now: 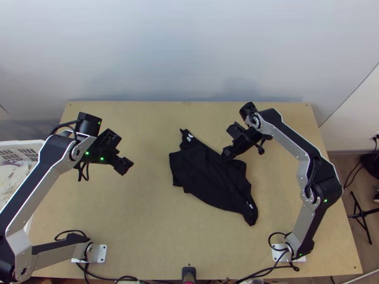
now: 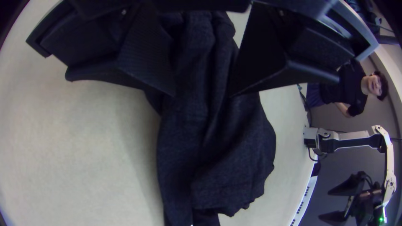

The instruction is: Fold the t-shirt

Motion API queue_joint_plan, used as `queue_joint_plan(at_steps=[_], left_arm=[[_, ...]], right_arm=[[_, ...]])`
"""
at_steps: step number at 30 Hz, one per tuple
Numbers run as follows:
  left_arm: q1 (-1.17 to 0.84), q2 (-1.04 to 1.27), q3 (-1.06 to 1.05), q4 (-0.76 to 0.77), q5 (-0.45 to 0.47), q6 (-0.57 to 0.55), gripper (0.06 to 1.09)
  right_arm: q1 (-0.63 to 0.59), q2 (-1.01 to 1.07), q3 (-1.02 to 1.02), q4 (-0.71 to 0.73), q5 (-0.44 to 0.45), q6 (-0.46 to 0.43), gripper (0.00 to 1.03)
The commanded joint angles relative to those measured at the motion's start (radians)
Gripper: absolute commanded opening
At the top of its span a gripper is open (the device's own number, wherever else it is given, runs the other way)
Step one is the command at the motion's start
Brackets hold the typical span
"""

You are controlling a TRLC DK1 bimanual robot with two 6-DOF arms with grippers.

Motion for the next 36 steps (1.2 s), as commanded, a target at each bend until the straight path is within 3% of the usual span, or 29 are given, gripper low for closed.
queue_joint_plan(at_steps=[1,17,22,28,36], left_arm=[[0.007,-0.002,-0.003,0.008,0.002,0.002,1.04],[0.026,0.006,-0.014,0.029,0.002,0.005,1.04],[0.026,0.005,-0.022,0.032,0.002,0.002,1.04],[0.024,0.005,-0.035,0.040,0.002,0.002,1.04],[-0.028,0.034,-0.072,0.104,0.002,-0.004,1.04]], right_arm=[[-0.004,0.018,-0.002,0.027,0.030,-0.008,0.60],[-0.002,0.070,0.001,0.071,0.054,-0.015,0.59],[0.002,0.070,-0.004,0.113,0.053,-0.013,0.40],[0.012,0.052,0.002,0.140,0.048,-0.021,0.06],[0.036,-0.020,0.002,0.126,0.044,-0.008,0.03]])
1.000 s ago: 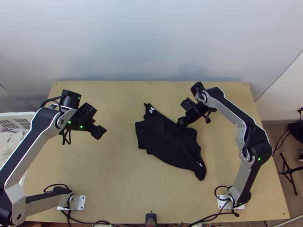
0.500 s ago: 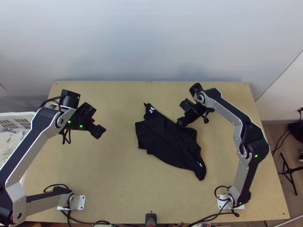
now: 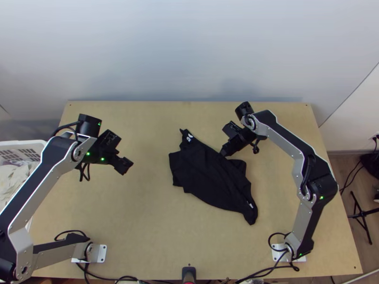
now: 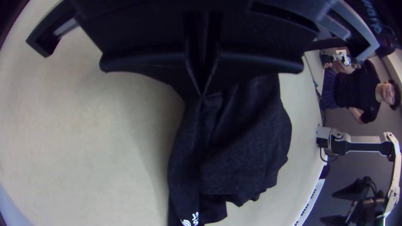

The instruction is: Fold the t-shirt

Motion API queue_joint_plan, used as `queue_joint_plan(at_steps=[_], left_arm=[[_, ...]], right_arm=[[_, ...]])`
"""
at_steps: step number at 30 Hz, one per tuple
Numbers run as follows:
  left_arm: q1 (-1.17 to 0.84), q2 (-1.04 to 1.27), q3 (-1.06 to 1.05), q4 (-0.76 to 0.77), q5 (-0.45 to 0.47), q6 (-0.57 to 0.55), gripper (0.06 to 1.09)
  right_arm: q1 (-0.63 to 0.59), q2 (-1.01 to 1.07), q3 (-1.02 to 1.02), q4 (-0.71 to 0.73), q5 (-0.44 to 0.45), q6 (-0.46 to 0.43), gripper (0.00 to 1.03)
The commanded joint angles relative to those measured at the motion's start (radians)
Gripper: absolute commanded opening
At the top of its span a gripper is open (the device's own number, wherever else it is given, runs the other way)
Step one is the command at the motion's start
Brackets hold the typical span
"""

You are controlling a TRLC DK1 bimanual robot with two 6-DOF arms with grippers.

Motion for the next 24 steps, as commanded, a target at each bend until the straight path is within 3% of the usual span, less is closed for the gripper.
queue_joint_plan(at_steps=[1,6,15,18,24], left_arm=[[-0.056,0.044,-0.029,0.063,-0.001,-0.003,1.04],[-0.099,0.126,0.017,0.108,-0.004,-0.003,1.04],[-0.229,0.336,0.149,0.192,-0.033,-0.012,1.04],[-0.266,0.400,0.218,0.195,-0.033,-0.021,1.04],[-0.297,0.508,0.348,0.210,-0.034,-0.045,1.04]], right_arm=[[0.018,-0.078,0.004,-0.010,-0.005,0.015,0.03],[0.042,-0.222,0.070,-0.044,-0.007,0.067,0.03],[0.076,-0.301,0.498,-0.297,-0.007,0.067,0.03],[0.023,-0.321,0.590,-0.383,-0.004,0.063,0.03],[-0.189,-0.446,0.603,-0.404,-0.004,0.063,0.03]])
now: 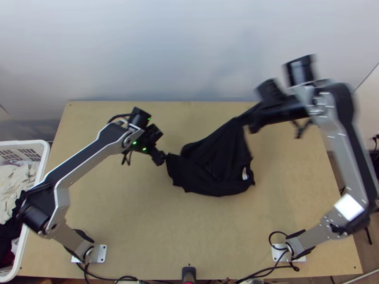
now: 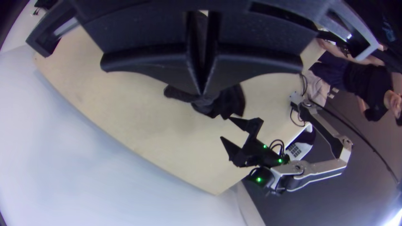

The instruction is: Fold the t-shirt

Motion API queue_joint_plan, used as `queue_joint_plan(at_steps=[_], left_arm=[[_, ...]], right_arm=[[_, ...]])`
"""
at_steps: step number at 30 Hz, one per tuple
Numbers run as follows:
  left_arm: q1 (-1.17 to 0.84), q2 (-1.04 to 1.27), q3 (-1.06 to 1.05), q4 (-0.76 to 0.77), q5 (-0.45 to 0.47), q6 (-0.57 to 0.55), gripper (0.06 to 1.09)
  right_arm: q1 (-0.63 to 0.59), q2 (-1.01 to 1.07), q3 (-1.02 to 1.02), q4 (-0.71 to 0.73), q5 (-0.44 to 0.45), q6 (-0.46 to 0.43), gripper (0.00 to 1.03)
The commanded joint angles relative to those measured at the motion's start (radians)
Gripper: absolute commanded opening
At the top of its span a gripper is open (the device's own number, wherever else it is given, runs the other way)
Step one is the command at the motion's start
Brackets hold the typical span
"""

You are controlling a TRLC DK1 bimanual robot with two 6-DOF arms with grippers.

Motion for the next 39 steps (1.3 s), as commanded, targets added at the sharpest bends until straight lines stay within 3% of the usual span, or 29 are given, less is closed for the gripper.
queue_joint_plan(at_steps=[1,6,11,15,27,32,39], left_arm=[[-0.048,0.138,0.149,0.017,-0.005,-0.026,1.04],[-0.087,0.185,0.211,0.007,-0.008,-0.026,1.04],[-0.150,0.173,0.191,-0.072,-0.008,0.022,1.04],[-0.175,0.121,0.095,-0.066,-0.054,0.082,1.04],[-0.003,0.032,0.014,-0.081,-0.107,0.258,1.04],[-0.052,0.013,-0.100,0.002,-0.108,0.358,1.04],[-0.063,0.032,-0.132,0.126,-0.134,0.401,1.04]], right_arm=[[-0.187,-0.131,0.040,-0.068,0.001,-0.006,0.03],[-0.254,-0.233,-0.225,-0.063,-0.001,-0.078,0.03],[-0.285,-0.269,-0.356,-0.057,-0.001,-0.126,0.03],[-0.309,-0.267,-0.366,-0.053,-0.001,-0.141,0.03],[-0.305,-0.269,-0.372,-0.051,-0.002,-0.140,0.03],[-0.303,-0.269,-0.357,-0.051,-0.002,-0.138,0.03],[-0.306,-0.279,-0.360,-0.051,-0.002,-0.135,0.03]])
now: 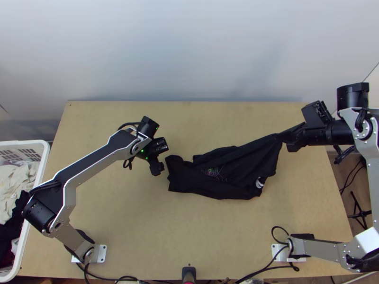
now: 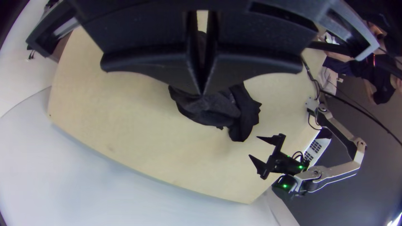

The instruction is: Fold the t-shirt

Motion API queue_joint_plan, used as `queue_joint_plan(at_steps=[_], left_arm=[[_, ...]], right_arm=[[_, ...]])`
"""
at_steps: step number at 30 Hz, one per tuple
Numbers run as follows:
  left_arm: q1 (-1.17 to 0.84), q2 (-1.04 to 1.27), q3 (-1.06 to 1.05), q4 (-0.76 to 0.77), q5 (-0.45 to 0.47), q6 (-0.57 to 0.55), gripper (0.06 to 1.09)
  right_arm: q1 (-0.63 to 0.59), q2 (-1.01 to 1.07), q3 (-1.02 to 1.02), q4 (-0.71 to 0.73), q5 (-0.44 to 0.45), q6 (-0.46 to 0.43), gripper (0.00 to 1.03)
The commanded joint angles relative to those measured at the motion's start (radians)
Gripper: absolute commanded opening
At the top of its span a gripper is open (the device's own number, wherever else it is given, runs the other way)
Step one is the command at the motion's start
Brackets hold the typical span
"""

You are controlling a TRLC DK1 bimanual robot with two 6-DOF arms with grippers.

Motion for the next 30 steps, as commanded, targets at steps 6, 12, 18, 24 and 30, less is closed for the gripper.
queue_joint_plan(at_steps=[6,12,18,24,30], left_arm=[[-0.022,0.040,-0.046,0.143,-0.009,0.080,1.04],[-0.044,0.077,-0.046,0.169,-0.009,0.080,1.03],[-0.050,0.126,-0.035,0.223,-0.018,0.025,0.67],[-0.067,0.128,-0.053,0.225,0.005,0.023,0.41],[-0.004,0.078,-0.046,0.252,0.057,-0.115,0.14]], right_arm=[[0.003,-0.009,0.006,0.000,0.000,0.008,0.03],[0.004,-0.012,0.011,0.000,0.000,0.014,0.03],[0.004,-0.020,0.003,0.000,0.000,0.022,0.03],[0.000,-0.019,0.014,0.000,0.000,0.025,0.03],[-0.005,-0.019,0.005,0.000,0.000,0.033,0.03]])
